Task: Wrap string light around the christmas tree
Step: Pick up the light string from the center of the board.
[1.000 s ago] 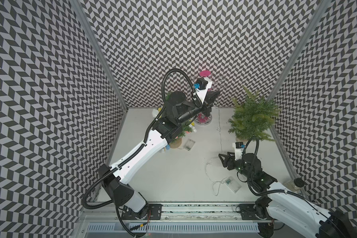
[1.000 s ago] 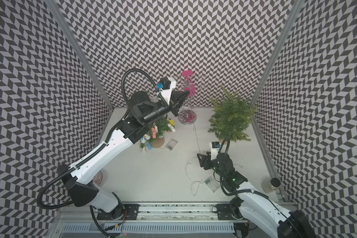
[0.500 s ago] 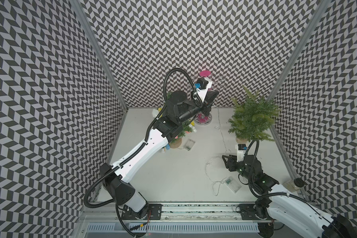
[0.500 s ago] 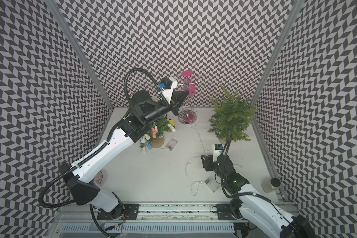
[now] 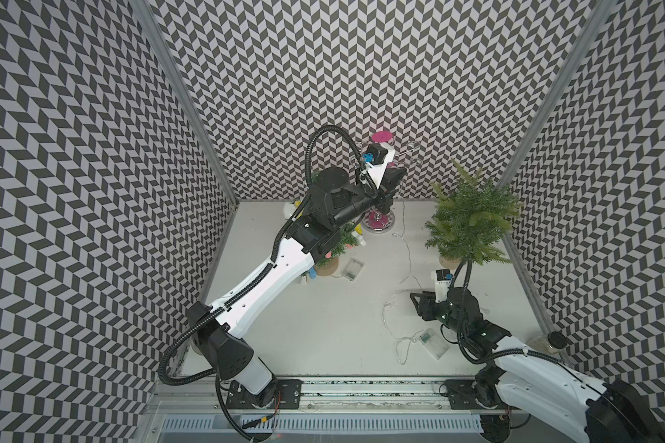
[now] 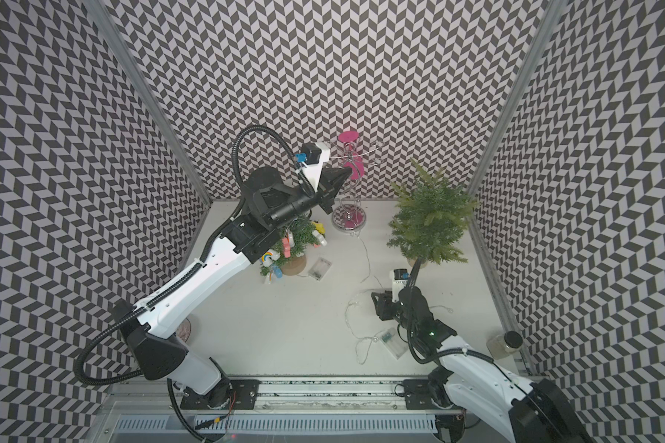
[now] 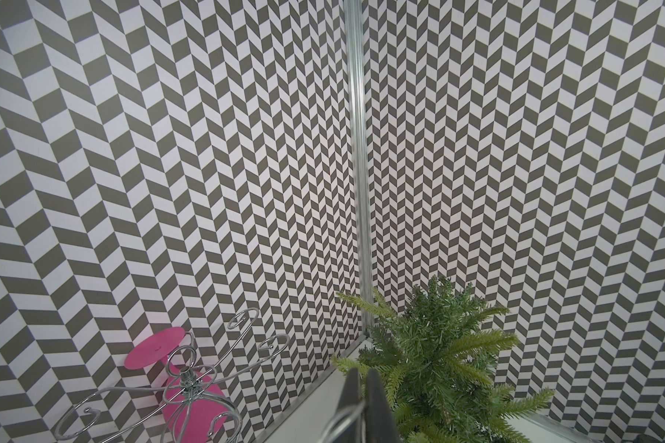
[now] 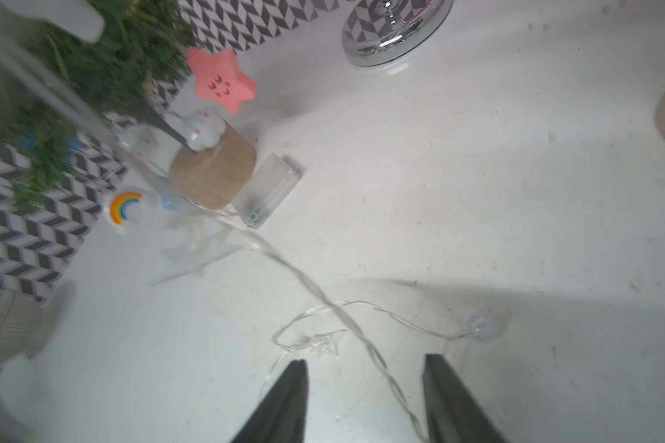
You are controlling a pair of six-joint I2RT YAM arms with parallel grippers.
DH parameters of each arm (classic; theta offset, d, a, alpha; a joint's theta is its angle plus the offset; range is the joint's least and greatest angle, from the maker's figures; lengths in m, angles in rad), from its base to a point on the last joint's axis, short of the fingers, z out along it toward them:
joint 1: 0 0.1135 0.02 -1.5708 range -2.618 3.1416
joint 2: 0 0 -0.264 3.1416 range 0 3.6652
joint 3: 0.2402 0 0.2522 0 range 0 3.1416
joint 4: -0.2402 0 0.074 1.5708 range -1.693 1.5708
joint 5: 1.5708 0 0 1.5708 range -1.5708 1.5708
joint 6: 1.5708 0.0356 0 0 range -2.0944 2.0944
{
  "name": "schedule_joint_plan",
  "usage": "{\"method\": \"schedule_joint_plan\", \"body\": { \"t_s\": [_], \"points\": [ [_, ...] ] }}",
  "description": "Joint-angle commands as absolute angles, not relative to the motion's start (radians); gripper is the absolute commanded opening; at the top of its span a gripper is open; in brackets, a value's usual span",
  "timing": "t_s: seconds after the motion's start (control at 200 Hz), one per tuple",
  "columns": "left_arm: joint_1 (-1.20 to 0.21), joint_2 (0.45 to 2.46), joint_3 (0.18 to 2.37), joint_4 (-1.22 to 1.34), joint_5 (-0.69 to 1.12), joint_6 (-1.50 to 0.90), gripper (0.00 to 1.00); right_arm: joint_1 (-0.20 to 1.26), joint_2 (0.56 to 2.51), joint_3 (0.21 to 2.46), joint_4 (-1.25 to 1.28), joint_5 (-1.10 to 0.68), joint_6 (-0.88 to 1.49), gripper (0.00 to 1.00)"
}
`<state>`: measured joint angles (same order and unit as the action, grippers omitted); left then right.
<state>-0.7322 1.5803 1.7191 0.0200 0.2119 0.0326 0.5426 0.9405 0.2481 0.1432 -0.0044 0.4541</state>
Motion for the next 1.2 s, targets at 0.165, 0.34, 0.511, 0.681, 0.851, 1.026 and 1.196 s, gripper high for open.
{"method": "schedule_joint_plan", "body": {
  "t_s": [0.165, 0.34, 0.511, 0.681, 0.851, 1.026, 1.196],
  "points": [
    [-0.712, 1.617, 1.792, -0.003, 0.209, 0.029, 0.00, 0.549, 0.877, 0.331, 0.107, 0.090, 0.438, 0.04],
    [-0.652, 1.714, 1.947, -0.051, 0.307, -0.051, 0.00, 0.522, 0.754, 0.481, -0.012, 0.274, 0.407, 0.00],
    [-0.652, 1.807, 2.109, -0.121, 0.289, -0.051, 0.00, 0.499, 0.817, 0.698, -0.100, 0.253, 0.367, 0.00],
    [-0.649, 1.847, 2.194, -0.165, 0.256, -0.039, 0.00, 0.460, 0.806, 0.847, -0.102, 0.355, 0.286, 0.00],
    [-0.648, 1.863, 2.234, -0.158, 0.284, -0.061, 0.00, 0.433, 0.853, 0.960, -0.030, 0.427, 0.208, 0.00],
    [-0.642, 1.850, 2.248, -0.137, 0.305, -0.069, 0.00, 0.416, 0.897, 1.069, 0.016, 0.393, 0.155, 0.00],
    [-0.629, 1.847, 2.286, -0.131, 0.345, -0.107, 0.00, 0.367, 0.960, 1.220, -0.080, 0.431, 0.127, 0.00]
  ]
}}
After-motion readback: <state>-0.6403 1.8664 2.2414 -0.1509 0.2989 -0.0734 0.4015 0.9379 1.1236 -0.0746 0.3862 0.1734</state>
